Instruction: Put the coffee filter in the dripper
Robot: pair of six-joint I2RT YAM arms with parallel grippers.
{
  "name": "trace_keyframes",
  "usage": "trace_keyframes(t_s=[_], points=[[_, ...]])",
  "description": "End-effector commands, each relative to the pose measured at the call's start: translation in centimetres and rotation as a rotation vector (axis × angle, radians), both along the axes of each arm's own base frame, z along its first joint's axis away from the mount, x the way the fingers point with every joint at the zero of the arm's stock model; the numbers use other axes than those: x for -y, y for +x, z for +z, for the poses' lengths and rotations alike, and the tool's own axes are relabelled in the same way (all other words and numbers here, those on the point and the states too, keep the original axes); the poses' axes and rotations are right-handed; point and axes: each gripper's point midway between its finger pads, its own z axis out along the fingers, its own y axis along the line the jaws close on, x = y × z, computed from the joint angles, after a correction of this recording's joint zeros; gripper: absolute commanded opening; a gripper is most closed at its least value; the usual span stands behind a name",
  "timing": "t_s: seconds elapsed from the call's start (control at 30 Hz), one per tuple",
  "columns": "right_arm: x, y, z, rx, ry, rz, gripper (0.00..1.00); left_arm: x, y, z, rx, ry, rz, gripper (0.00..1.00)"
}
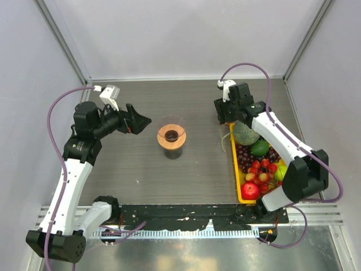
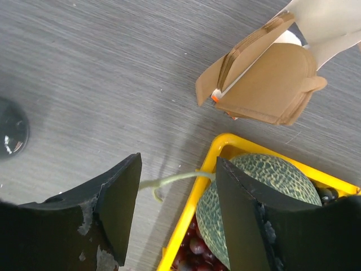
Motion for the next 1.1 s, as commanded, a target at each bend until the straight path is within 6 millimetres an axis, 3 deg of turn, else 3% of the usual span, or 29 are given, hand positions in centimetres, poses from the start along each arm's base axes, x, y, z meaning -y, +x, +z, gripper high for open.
trace_keyframes(t_s=[0.0,0.17,0.4,0.77,1.07], points=[[-0.7,3.3,0.4,0.065,0.026,-0.107,0.59,-0.1,0.6,1.4,0.056,-0.019,0.018,0.99],[-1.4,5.1,-1.2,0.059,0.027,-0.154,0.57,-0.1,0.9,1.0,0.045,-0.022,0.019,0.99],[-1.7,7.4,-1.8,0.083,0.013,-0.199,0.54,-0.1,1.1,0.7,0.034,-0.022,0.021,0.99],[-1.4,9.1,-3.5,0.084,-0.031,-0.244,0.48,0.1,1.4,-0.5,0.007,-0.028,0.018,0.99],[-1.1,9.4,-3.4,0.095,-0.048,-0.248,0.27,0.0,1.6,-0.8,-0.011,-0.033,0.023,0.99]])
